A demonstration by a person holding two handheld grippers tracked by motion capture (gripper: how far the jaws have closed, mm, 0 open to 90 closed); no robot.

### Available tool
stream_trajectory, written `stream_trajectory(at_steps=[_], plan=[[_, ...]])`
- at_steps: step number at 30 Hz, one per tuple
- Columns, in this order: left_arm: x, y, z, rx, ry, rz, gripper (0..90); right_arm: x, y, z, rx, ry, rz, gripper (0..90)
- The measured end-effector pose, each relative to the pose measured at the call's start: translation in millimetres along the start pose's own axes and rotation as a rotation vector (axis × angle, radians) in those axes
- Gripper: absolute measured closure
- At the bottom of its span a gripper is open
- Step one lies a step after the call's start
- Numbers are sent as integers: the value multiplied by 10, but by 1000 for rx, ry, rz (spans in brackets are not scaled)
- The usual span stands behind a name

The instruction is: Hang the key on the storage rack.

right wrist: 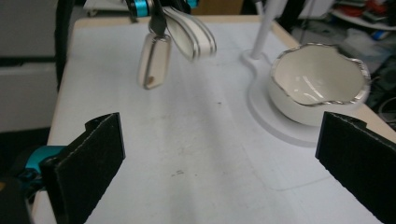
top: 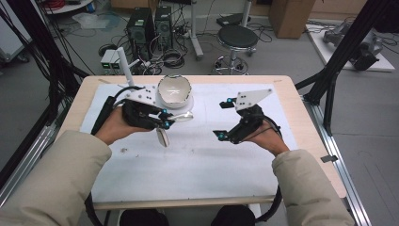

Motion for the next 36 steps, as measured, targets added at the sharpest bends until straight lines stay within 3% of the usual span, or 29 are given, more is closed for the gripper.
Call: stream_trajectory(at_steps=[2,5,10,11,19,24,36], plan=[[78,111,9,31,-23,-30,741,126,-46,116,-32,-48,57,5],[189,246,33,86,-62,-69,741,210,-71,197,-49,-72,97,5],[359,481,137,161,-94,-131,742,408,-132,366,-96,-160,187,5],[392,520,164,174,-99,-138,741,474,-136,426,-104,-196,223,5],[593,809,420,238,-85,-189,741,645,-132,691,-142,-260,309,5],[689,958,523,287,-95,-223,741,738,-132,874,-195,-320,351,5],[752,1255,736,366,-91,-264,742,821,-115,1240,-243,-359,453,5]])
Point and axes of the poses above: each handheld gripper's, and its own axes: x roughly backward along the jaws, z roughly out of its underside, y roughly to its left, the point moved 10 cm from there along -x, roughly forward along the jaws, and after that the axes turned 9 degrees about -z, right-handed, at the moved point
